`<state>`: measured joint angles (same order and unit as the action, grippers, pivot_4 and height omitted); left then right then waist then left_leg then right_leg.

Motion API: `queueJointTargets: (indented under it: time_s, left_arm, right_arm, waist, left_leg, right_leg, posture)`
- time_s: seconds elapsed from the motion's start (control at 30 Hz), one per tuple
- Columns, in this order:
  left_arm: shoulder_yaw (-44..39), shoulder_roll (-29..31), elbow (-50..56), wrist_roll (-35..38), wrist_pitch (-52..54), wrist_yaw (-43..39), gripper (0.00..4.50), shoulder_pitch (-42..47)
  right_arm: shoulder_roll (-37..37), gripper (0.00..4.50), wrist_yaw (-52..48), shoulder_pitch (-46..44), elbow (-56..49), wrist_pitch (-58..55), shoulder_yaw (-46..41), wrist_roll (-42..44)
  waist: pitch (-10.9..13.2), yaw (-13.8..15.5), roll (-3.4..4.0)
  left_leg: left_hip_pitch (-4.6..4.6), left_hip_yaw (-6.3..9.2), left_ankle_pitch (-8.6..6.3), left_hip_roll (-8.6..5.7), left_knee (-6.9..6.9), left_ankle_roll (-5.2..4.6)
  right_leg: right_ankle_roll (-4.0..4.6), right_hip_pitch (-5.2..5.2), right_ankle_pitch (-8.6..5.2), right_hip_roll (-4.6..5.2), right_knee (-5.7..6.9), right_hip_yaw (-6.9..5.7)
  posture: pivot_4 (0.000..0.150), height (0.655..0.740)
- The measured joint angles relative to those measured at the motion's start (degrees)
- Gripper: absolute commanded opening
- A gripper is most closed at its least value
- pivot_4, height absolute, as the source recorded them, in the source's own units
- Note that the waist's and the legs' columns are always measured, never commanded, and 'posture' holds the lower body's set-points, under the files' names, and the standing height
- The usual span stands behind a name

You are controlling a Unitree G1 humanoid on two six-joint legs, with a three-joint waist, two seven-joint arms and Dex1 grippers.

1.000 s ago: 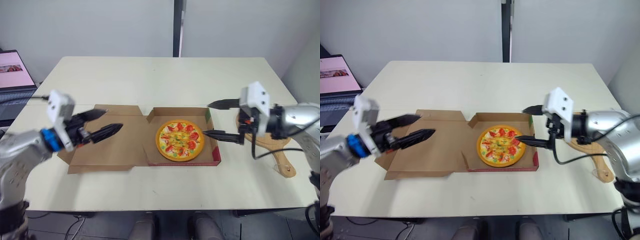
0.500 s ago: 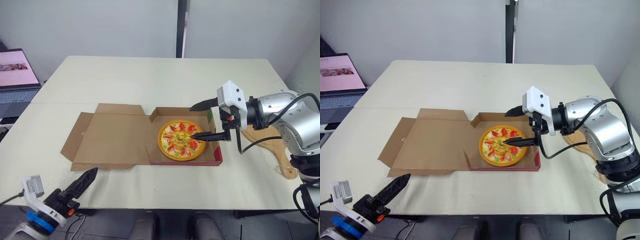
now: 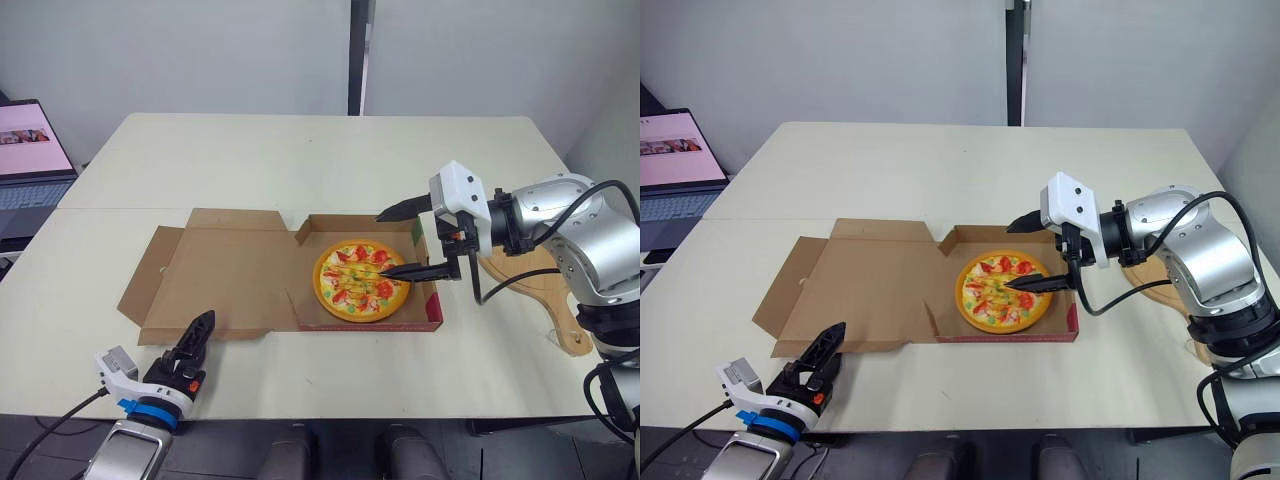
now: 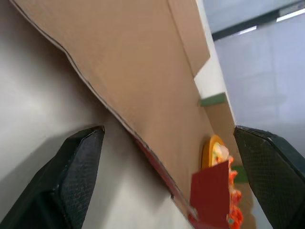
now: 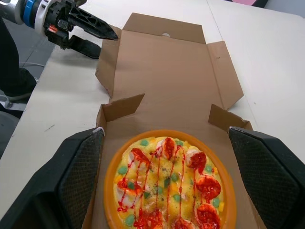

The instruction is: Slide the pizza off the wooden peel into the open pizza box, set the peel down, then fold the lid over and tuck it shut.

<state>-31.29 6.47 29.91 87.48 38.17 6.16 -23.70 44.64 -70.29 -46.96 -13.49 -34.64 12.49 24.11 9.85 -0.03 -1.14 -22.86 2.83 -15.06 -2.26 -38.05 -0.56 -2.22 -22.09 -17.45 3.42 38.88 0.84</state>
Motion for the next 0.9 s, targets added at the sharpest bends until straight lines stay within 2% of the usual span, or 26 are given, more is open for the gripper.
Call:
queueJointTargets:
  time_s: [0.53,0.63,0.9]
  left_arm:
    - [2.02,1.12,-0.85,0.48,-6.62,1.68,4.5,-0.46]
    - [2.27,2.31,-1.1,0.57,-6.35,1.74,3.97,-0.71]
    - [3.93,2.2,-1.59,0.54,-7.01,2.11,1.48,-1.22]
  right_arm:
    - [0.09,4.45,-0.77,-0.58,0.26,-0.03,-0.01,-0.32]
    - [0.08,4.5,-0.77,-0.59,0.26,-0.03,-0.01,-0.32]
    - [0.08,4.5,-0.69,-0.61,0.25,-0.14,-0.01,-0.32]
  waist:
    - [0.0,0.01,0.0]
    - [0.0,-0.01,0.0]
    - [0.01,0.05,-0.02]
  left_leg:
    - [0.0,0.01,0.0,0.0,0.01,0.0]
    - [0.0,0.01,0.0,0.0,0.02,0.0]
    - [-0.01,0.02,0.0,0.0,0.02,0.0]
  right_leg:
    - [0.0,0.0,0.0,-0.01,-0.01,-0.01]
    - [0.0,0.0,0.0,-0.01,-0.01,-0.01]
    - [0.0,0.0,0.0,0.0,-0.03,-0.02]
  posture:
    - [0.15,0.7318]
    - [0.15,0.7318]
    - [0.15,0.7318]
